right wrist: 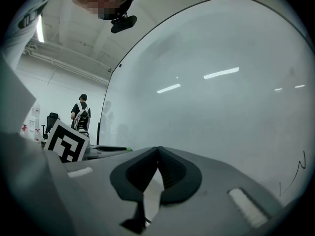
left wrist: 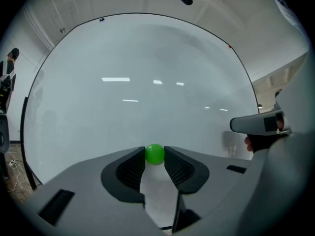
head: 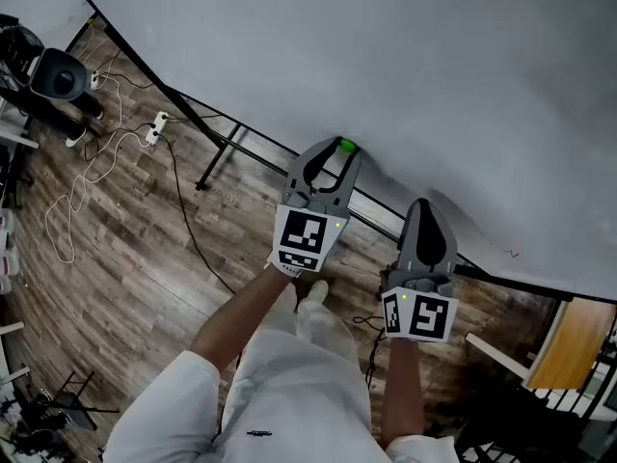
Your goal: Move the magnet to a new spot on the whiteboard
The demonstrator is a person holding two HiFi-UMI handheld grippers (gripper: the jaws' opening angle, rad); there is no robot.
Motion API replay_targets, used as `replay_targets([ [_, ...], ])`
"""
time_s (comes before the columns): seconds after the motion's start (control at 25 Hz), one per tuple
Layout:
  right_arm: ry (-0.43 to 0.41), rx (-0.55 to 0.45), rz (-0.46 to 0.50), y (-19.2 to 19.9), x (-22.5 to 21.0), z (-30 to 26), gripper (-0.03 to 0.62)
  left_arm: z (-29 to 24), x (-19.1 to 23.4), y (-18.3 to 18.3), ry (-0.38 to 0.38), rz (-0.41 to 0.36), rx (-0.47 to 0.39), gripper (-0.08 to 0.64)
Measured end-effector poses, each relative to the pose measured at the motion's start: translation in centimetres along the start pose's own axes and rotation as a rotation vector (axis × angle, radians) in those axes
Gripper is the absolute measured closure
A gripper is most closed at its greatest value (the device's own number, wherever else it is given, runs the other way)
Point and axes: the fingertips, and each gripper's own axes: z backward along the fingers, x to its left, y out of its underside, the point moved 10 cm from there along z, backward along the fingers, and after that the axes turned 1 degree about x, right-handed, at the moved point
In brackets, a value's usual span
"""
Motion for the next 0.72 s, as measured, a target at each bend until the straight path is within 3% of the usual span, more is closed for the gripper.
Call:
replay_targets([
  [0.72, -0.001, -0.009, -0.011, -0.41, 0.23, 0.12, 0.586, 0.63, 0.24, 0.05, -0.019, 0.015, 0.006, 0.433],
])
